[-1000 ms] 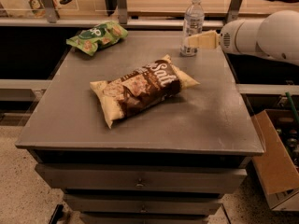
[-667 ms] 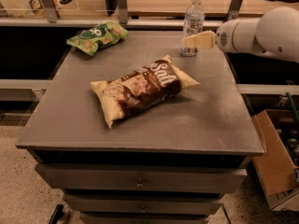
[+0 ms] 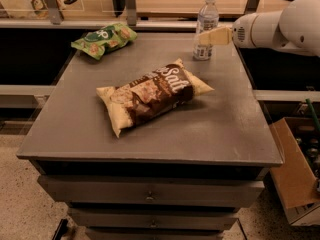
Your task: Move blue plastic bottle near green rice chip bag
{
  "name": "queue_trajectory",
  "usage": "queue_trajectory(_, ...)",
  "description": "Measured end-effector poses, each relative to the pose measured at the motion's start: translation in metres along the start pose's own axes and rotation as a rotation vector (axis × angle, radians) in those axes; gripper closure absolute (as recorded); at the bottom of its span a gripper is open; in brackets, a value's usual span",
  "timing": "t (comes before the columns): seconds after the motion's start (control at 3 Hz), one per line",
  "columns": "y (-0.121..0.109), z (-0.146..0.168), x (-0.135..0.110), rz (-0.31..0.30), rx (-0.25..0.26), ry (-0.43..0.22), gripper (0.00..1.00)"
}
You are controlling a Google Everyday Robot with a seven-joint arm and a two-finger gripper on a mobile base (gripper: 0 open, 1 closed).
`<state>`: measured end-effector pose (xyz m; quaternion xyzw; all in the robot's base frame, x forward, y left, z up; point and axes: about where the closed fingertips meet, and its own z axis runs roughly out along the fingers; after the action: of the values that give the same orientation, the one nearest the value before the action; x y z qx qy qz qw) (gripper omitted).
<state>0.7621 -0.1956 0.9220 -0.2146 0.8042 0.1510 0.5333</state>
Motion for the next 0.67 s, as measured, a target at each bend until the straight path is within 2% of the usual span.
queue_trajectory(0.33,0.0008,0.0052,-0.0023,0.002,-0.004,-0.015,0.00)
queue_trajectory(0.67,0.0030,0.0145,-0.0101,-0.027,-0.028,-0.027,0.00)
